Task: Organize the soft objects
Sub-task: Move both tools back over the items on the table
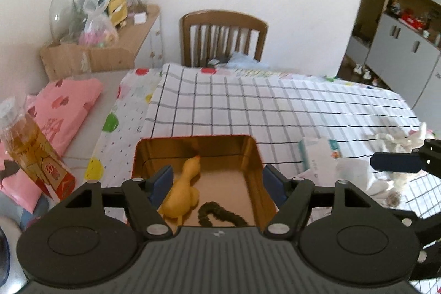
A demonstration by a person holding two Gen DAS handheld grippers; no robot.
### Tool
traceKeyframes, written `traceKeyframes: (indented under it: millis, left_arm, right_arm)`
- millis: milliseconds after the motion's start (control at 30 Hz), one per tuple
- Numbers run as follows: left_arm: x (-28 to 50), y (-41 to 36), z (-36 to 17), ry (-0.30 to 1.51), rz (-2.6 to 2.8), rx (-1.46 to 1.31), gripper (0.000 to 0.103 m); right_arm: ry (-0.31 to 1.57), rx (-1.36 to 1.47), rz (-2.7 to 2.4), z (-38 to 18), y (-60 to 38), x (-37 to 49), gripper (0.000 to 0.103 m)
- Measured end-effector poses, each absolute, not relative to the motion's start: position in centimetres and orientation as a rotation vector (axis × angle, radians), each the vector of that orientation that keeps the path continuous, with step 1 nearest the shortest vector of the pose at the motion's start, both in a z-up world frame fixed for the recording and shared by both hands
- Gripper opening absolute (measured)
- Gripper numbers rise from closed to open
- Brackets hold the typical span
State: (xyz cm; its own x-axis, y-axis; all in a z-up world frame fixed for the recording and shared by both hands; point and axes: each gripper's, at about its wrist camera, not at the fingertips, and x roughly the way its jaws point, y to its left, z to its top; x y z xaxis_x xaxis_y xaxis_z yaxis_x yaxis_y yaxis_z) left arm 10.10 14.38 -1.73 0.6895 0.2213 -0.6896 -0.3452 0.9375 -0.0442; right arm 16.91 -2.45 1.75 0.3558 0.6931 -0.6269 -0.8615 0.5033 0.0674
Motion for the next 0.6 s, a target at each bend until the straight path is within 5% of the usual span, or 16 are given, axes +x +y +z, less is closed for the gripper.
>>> traceKeyframes:
  millis: [500, 600]
  left_arm:
    - [8.6, 9.3, 0.1, 0.658, 0.196, -0.136, 0.088]
    - [8.7, 8.6, -0.1, 0.645, 0.168, -0.148, 0.098]
  right_arm:
    - [0.604, -0.240, 0.901, 3.1, -10.6, 14.9, 0.093]
    - [0.595, -0.235, 0.869, 3.0, -12.1, 14.8, 0.098]
